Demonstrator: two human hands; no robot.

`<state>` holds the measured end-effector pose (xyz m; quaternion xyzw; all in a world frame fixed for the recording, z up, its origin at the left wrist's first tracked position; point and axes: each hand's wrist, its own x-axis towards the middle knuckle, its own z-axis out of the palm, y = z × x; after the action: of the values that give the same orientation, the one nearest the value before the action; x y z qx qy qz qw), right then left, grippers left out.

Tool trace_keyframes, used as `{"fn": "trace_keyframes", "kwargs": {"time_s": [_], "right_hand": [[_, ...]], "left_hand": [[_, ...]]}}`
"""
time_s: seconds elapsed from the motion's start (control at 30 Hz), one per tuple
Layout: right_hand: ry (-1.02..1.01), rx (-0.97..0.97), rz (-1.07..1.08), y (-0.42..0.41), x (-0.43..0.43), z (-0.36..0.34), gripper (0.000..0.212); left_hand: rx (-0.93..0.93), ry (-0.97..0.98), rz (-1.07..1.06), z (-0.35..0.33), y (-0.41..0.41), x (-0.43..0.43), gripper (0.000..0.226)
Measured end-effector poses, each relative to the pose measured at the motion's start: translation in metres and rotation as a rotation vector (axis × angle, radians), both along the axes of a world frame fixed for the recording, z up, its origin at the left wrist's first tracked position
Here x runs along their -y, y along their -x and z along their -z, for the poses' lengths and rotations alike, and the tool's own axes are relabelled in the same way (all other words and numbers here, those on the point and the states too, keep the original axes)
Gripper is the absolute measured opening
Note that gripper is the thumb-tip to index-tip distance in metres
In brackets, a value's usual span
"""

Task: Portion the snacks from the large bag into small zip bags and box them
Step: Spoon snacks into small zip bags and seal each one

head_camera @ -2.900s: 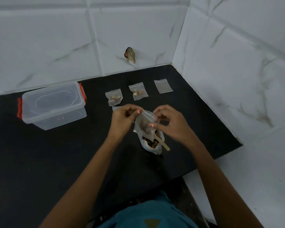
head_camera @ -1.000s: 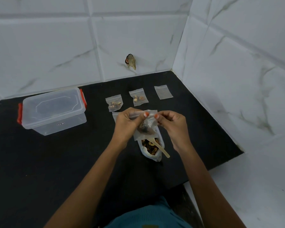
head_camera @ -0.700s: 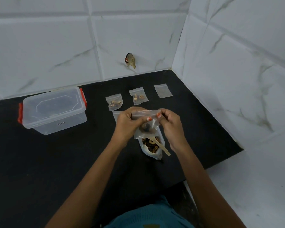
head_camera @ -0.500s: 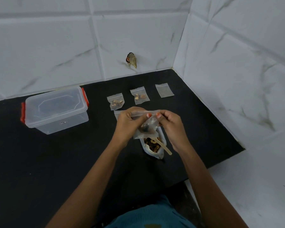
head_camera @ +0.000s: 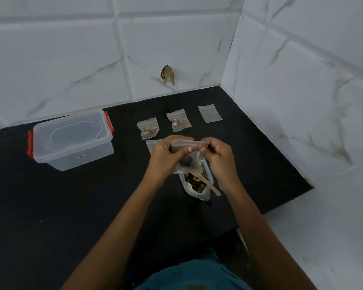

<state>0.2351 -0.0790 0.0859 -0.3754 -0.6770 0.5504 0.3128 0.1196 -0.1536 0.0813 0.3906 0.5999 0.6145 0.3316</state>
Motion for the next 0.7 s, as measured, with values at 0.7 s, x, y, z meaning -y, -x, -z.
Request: {"fn": "trace_keyframes", "kwargs": {"time_s": [0.7], "right_hand": [[-0.095,0.036,0.008,0.0007,-0.0002,-0.0005,0.012]], "left_hand": [[0.026,-0.032,-0.009,0.0028,-0.0014,0.0024,0.020]]}}
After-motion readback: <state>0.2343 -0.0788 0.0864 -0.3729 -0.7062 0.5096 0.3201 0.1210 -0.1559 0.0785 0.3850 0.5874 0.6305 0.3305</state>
